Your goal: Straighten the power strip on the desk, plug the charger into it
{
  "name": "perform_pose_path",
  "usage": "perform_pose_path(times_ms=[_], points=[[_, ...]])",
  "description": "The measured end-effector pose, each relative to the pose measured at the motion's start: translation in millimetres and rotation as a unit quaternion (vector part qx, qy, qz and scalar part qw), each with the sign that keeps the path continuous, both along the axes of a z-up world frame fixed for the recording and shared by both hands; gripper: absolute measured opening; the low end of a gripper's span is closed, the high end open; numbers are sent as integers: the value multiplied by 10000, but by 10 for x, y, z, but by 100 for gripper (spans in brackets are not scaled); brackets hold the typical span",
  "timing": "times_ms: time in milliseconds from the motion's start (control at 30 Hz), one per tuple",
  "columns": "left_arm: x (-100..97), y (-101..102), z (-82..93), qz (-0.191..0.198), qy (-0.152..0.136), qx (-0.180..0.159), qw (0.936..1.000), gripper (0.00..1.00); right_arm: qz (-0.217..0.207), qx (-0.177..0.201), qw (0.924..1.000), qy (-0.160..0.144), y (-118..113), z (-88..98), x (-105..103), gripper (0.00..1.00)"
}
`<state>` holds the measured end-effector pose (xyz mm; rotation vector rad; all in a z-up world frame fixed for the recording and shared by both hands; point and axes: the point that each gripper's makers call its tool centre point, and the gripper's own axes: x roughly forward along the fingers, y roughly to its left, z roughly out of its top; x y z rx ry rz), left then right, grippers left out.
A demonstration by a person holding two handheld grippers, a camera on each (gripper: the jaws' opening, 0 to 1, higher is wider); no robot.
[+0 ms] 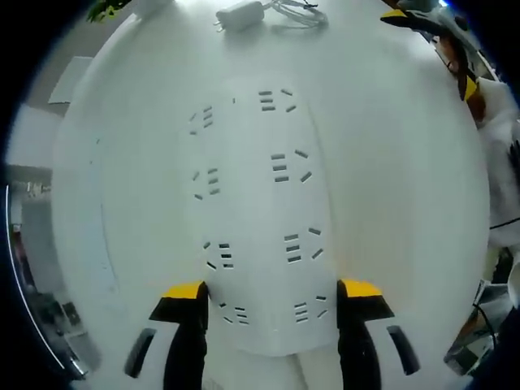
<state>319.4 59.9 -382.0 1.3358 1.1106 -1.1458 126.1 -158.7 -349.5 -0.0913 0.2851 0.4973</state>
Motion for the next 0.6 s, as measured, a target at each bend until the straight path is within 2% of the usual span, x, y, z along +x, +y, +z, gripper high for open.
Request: perform_pose_path(times_ms=[600], points=[[28,17,9,-18,-39,47,10000,65,8,-11,10000,7,-8,-15,-19,88]])
